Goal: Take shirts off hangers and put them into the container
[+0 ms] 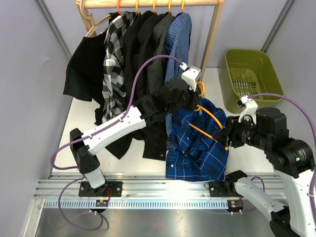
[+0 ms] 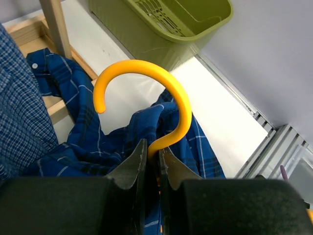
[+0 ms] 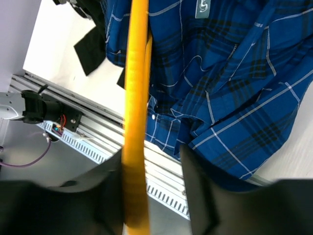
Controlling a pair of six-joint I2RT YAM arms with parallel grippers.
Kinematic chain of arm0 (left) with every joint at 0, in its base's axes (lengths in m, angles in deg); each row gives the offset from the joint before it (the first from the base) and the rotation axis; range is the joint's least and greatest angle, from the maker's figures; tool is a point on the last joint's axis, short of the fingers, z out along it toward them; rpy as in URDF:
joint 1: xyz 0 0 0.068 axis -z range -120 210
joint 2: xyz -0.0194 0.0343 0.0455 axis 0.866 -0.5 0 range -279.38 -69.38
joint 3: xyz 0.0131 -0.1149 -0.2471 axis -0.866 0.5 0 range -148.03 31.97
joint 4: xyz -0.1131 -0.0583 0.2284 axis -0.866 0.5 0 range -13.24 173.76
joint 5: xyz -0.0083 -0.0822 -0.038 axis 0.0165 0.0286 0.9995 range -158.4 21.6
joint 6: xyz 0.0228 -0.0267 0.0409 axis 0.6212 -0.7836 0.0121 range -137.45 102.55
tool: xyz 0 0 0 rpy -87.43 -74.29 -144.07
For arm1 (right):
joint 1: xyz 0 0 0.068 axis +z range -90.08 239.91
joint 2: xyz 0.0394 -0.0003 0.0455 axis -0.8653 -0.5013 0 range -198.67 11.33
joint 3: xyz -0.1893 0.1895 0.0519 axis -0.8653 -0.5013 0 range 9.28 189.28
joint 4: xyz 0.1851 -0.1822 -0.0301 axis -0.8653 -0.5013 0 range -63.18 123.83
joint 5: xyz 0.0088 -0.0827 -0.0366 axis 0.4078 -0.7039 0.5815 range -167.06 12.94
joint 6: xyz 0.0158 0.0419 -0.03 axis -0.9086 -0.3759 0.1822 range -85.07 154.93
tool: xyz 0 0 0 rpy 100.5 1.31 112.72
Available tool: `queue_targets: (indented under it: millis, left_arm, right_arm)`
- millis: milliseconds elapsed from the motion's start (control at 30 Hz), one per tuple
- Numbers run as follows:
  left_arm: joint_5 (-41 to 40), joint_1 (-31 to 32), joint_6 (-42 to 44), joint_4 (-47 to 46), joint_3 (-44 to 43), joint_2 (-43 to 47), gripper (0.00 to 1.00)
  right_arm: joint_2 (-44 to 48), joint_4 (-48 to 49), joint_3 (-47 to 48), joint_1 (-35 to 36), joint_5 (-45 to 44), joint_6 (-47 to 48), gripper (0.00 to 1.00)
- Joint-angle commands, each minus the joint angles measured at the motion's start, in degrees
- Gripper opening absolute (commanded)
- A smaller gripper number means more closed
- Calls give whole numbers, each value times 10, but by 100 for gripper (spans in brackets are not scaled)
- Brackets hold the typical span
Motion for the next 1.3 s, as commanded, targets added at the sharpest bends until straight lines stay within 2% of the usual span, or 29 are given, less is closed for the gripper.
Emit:
queue_targets:
  millis: [0, 33, 67, 167, 267, 300, 333, 400, 433, 633, 733, 867, 1000, 1100, 1267]
  left_arm:
    - [30, 6, -2, -11, -36, -14, 0]
    - [35, 8, -5, -7, -43, -16, 0]
    - [44, 9, -6, -4, -45, -17, 0]
    - [58, 15, -13, 9, -57, -23, 0]
    - [65, 20, -18, 8, -48, -19, 0]
    - [65, 21, -18, 4, -44, -14, 4]
    - [64, 21, -18, 2, -37, -7, 37]
    - [54, 21, -14, -7, -10, 16, 74]
    - [48, 21, -13, -10, -2, 25, 99]
    - [3, 20, 1, -13, 81, 132, 99]
    - [-23, 21, -3, -17, 149, 194, 99]
    - [-49, 21, -20, -18, 243, 335, 99]
    - [-56, 23, -53, -9, 344, 432, 99]
    - [-60, 23, -71, 2, 387, 499, 99]
    - [-59, 25, -106, 26, 455, 563, 99]
  right_arm:
    - [-9, 47, -16, -1, 20, 5, 46]
    - [-9, 51, -18, -1, 17, 5, 39]
    - [-9, 53, -18, -1, 13, 5, 21]
    - [-8, 53, -11, -1, 0, 6, 0]
    - [-6, 46, 3, -1, -10, 9, 0]
    - [-6, 42, 10, -2, -15, 11, 0]
    - [-6, 26, 20, -1, -23, 14, 0]
    - [-4, 6, 61, -1, -54, 18, 0]
    - [-3, -15, 81, -1, -67, 20, 0]
    - [-10, -77, 217, -1, -130, 14, 0]
    - [-10, -97, 242, -2, -152, 6, 0]
    - [-6, -109, 270, -2, -180, -3, 0]
    - [-6, -101, 302, -2, -214, -7, 0]
    - [-5, -74, 295, -6, -211, -7, 0]
    - [-24, -25, 257, -12, -183, -1, 0]
